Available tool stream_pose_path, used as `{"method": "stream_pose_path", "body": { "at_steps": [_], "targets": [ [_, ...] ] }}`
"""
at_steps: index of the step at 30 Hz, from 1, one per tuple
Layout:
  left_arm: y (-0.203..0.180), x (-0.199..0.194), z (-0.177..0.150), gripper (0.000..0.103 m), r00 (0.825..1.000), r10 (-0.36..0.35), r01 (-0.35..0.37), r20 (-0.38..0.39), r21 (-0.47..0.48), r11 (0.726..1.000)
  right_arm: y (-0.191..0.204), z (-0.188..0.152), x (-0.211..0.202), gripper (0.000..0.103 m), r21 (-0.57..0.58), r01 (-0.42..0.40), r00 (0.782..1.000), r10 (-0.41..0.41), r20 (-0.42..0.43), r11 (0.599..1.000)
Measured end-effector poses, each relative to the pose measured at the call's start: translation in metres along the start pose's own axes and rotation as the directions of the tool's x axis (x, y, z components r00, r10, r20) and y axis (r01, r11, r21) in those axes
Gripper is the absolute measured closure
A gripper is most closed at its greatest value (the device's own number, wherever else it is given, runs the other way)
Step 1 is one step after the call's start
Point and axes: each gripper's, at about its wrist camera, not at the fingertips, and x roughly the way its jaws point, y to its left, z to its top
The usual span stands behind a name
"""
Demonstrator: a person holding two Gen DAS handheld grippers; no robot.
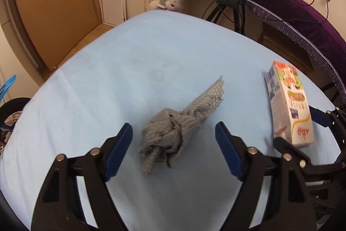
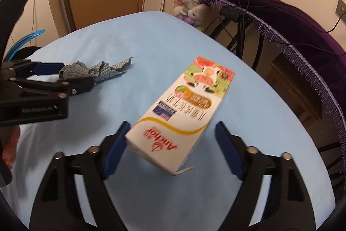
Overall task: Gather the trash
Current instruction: 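Grasp the Anchor milk carton with the right tool while the left tool grasps the grey cloth, then carry the milk carton and grey cloth to the grey bin and release both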
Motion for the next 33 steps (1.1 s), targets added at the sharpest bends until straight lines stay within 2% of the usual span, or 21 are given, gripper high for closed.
{"method": "stream_pose_path", "body": {
  "at_steps": [2, 4, 5, 9, 15, 22, 33],
  "targets": [
    [-0.004, 0.007, -0.003, 0.04, 1.0, 0.004, -0.004, -0.021, 0.01, 1.0, -0.002, 0.001, 0.0, 0.038, 0.012, -0.016, 1.0, 0.016, -0.005, 1.0],
    [-0.008, 0.008, -0.004, 0.045, 1.0, 0.026, -0.026, -0.006, 0.039, 0.999, -0.004, 0.002, 0.0, 0.041, 0.013, -0.023, 1.0, 0.023, -0.004, 1.0],
    [-0.009, 0.008, -0.004, 0.054, 1.0, 0.022, -0.022, -0.003, 0.042, 0.999, -0.005, 0.002, -0.001, 0.042, 0.012, -0.025, 1.0, 0.025, -0.002, 1.0],
    [-0.003, 0.004, -0.004, 0.068, 1.0, -0.018, 0.018, 0.0, 0.0, 1.0, -0.009, 0.001, -0.005, 0.046, 0.014, -0.031, 1.0, 0.031, 0.0, 0.999],
    [-0.007, -0.013, -0.009, 0.071, 0.999, -0.031, 0.031, 0.013, -0.046, 0.998, -0.009, -0.002, -0.022, 0.046, -0.009, -0.04, 0.999, 0.04, 0.005, 0.999],
    [-0.032, -0.059, -0.023, 0.071, 0.998, -0.05, 0.051, 0.024, -0.053, 0.997, -0.014, -0.009, -0.062, 0.046, -0.028, -0.057, 0.998, 0.058, 0.022, 0.998],
    [-0.099, -0.159, -0.047, 0.071, 0.996, -0.065, 0.065, 0.065, 0.012, 0.998, -0.056, -0.047, -0.183, 0.046, -0.032, -0.054, 0.996, 0.056, 0.07, 0.998]
  ]
}}
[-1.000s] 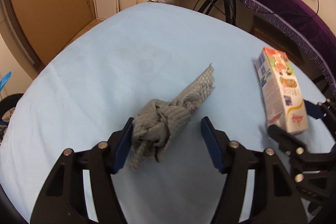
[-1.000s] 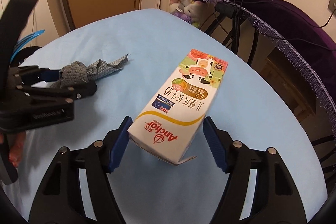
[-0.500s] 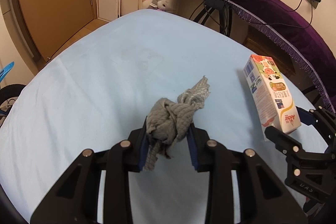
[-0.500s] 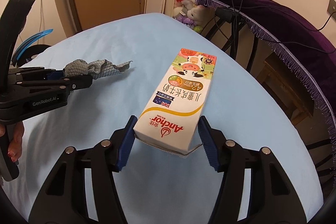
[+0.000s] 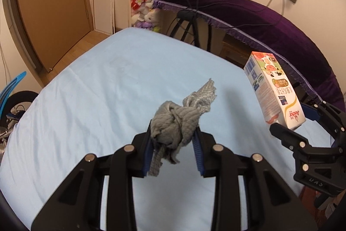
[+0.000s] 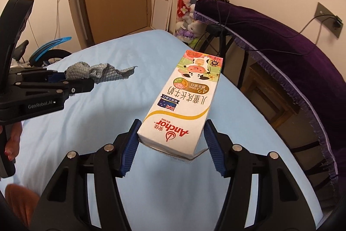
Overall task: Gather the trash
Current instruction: 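Carry the milk carton and grey cloth to the grey bin and release both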
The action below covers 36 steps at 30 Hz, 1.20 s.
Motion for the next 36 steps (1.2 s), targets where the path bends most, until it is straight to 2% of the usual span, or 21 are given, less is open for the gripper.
{"method": "stream_pose_path", "body": {
  "at_steps": [14, 21, 25, 29, 34, 36],
  "targets": [
    [-0.119, -0.109, -0.019, 0.07, 0.995, -0.075, 0.068, 0.058, 0.122, 0.99, -0.076, -0.068, -0.165, 0.046, 0.079, 0.038, 0.998, -0.041, 0.044, 0.996],
    [-0.201, -0.157, -0.028, 0.07, 0.985, -0.148, 0.122, 0.086, 0.253, 0.96, -0.14, -0.107, -0.252, 0.046, 0.174, 0.063, 0.994, -0.079, 0.082, 0.983],
    [-0.255, -0.182, -0.026, 0.07, 0.971, -0.224, 0.183, 0.086, 0.34, 0.922, -0.188, -0.137, -0.305, 0.046, 0.252, 0.113, 0.985, -0.142, 0.099, 0.961],
    [-0.313, -0.208, -0.021, 0.07, 0.95, -0.301, 0.24, 0.078, 0.43, 0.87, -0.232, -0.172, -0.359, 0.046, 0.329, 0.185, 0.967, -0.231, 0.108, 0.926],
    [-0.395, -0.24, -0.019, 0.07, 0.914, -0.395, 0.28, 0.088, 0.568, 0.774, -0.278, -0.217, -0.429, 0.046, 0.407, 0.28, 0.932, -0.348, 0.102, 0.87],
    [-0.427, -0.25, -0.018, 0.069, 0.897, -0.435, 0.3, 0.082, 0.608, 0.735, -0.297, -0.233, -0.454, 0.046, 0.43, 0.327, 0.911, -0.402, 0.093, 0.842]
  ]
}}
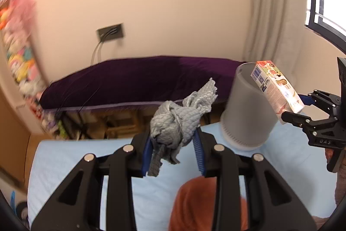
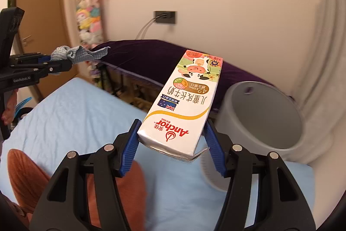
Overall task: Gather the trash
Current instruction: 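Carry the milk carton and grey cloth to the grey bin and release both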
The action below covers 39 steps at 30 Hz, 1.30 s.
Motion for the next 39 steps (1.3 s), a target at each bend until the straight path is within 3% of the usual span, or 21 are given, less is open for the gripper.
{"method": "stream_pose_path", "body": {
  "at_steps": [5, 15, 24, 31, 33, 34, 35, 37, 39],
  "targets": [
    [-0.063, 0.015, 0.043, 0.068, 0.997, -0.072, 0.068, 0.038, 0.104, 0.992, -0.061, -0.001, -0.036, 0.046, 0.037, 0.091, 0.995, -0.093, 0.039, 0.995],
    [-0.152, 0.059, 0.099, 0.067, 0.975, -0.223, 0.216, 0.021, 0.185, 0.959, -0.129, 0.019, -0.062, 0.046, 0.048, 0.12, 0.99, -0.123, 0.062, 0.992],
    [-0.178, 0.1, 0.124, 0.067, 0.963, -0.269, 0.271, -0.032, 0.147, 0.951, -0.161, 0.039, -0.048, 0.046, 0.034, 0.081, 0.995, -0.082, 0.051, 0.996],
    [-0.181, 0.132, 0.13, 0.066, 0.965, -0.254, 0.26, -0.06, 0.12, 0.958, -0.174, 0.045, -0.026, 0.046, 0.052, 0.046, 0.998, -0.048, 0.032, 0.998],
    [-0.181, 0.14, 0.132, 0.06, 0.964, -0.256, 0.262, -0.07, 0.113, 0.958, -0.18, 0.046, -0.017, 0.041, 0.06, 0.053, 0.998, -0.054, 0.021, 0.997],
    [-0.182, 0.145, 0.132, 0.056, 0.964, -0.254, 0.261, -0.072, 0.11, 0.959, -0.183, 0.046, -0.015, 0.034, 0.062, 0.058, 0.998, -0.06, 0.017, 0.996],
    [-0.18, 0.148, 0.132, 0.047, 0.965, -0.25, 0.257, -0.073, 0.106, 0.961, -0.186, 0.046, -0.011, 0.029, 0.065, 0.071, 0.997, -0.072, 0.015, 0.995],
    [-0.182, 0.158, 0.132, 0.032, 0.969, -0.236, 0.243, -0.075, 0.104, 0.964, -0.192, 0.045, -0.006, 0.029, 0.074, 0.089, 0.996, -0.09, 0.005, 0.993],
    [-0.185, 0.166, 0.131, 0.029, 0.967, -0.241, 0.249, -0.087, 0.113, 0.962, -0.197, 0.044, -0.003, 0.029, 0.09, 0.09, 0.996, -0.09, -0.004, 0.992]
  ]
}}
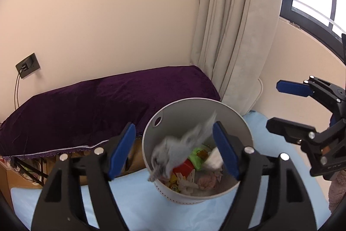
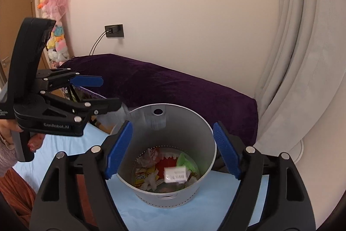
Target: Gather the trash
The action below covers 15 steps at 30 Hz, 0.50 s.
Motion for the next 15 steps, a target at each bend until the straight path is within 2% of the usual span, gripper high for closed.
{"method": "stream_pose_path", "body": {
  "at_steps": [9, 15],
  "targets": [
    [-0.001, 0.016, 0.0, 0.029, 0.999, -0.026, 0.026, -0.023, 0.001, 1.0, 0.001, 0.001, -0.003, 0.029, -0.009, 0.011, 1.0, -0.011, -0.009, 1.0],
    [0.01, -0.001, -0.016, 0.025, 0.999, 0.031, -0.031, -0.011, -0.025, 0.999, 0.021, -0.005, 0.002, 0.022, -0.049, -0.011, 1.0, 0.01, -0.016, 0.999]
  ]
}}
